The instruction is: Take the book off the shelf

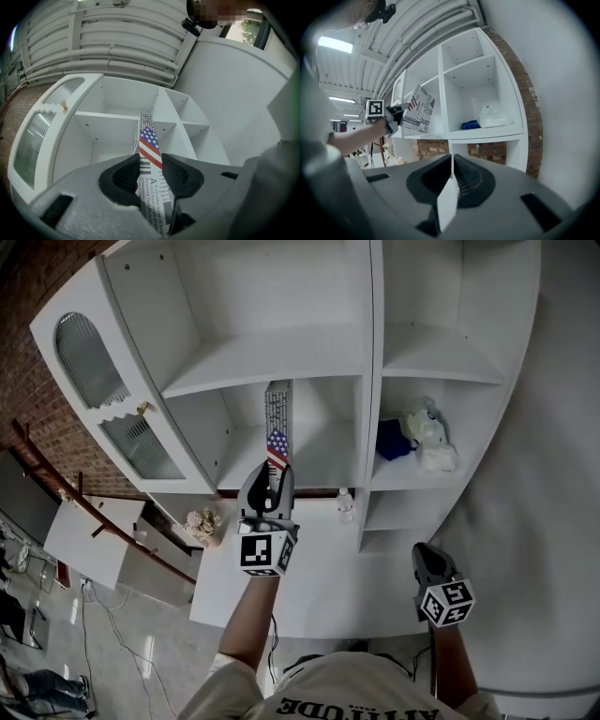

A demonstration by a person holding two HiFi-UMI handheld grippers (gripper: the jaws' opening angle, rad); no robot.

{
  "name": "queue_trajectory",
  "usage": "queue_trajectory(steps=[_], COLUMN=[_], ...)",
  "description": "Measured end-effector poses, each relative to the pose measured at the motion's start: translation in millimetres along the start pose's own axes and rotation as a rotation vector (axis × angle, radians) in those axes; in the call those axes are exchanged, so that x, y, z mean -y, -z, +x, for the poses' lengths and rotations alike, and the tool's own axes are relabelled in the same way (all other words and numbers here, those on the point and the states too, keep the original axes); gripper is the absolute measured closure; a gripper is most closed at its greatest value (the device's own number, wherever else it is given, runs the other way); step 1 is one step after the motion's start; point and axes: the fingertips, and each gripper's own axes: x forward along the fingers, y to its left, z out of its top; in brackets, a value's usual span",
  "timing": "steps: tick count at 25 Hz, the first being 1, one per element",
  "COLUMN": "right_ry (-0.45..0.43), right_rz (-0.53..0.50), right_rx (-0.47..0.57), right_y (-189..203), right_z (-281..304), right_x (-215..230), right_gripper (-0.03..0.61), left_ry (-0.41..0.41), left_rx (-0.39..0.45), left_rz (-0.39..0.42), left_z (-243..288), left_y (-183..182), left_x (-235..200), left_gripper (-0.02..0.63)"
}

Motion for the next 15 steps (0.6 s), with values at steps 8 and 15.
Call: queue_trajectory(steps=[8,15], right_ry=[0.002,-0.005], right_rz=[-0.016,-0.025], right_rx=[0.004,0.005], right_y=[-7.4,-6.0], right_z=[-0.4,-3.2], right_x=[-27.6,-60.9], right_gripper=[0.543,0.543], left_ry=[0.003,0.002], left_rx=[0.018,0.019], left_rz=[-0.01,-0.015], left_z=[-24.3,-48.6], left_y=[-17.4,-24.0], left_x=[-19.8,-37.5], left_gripper=[0.454,0.456])
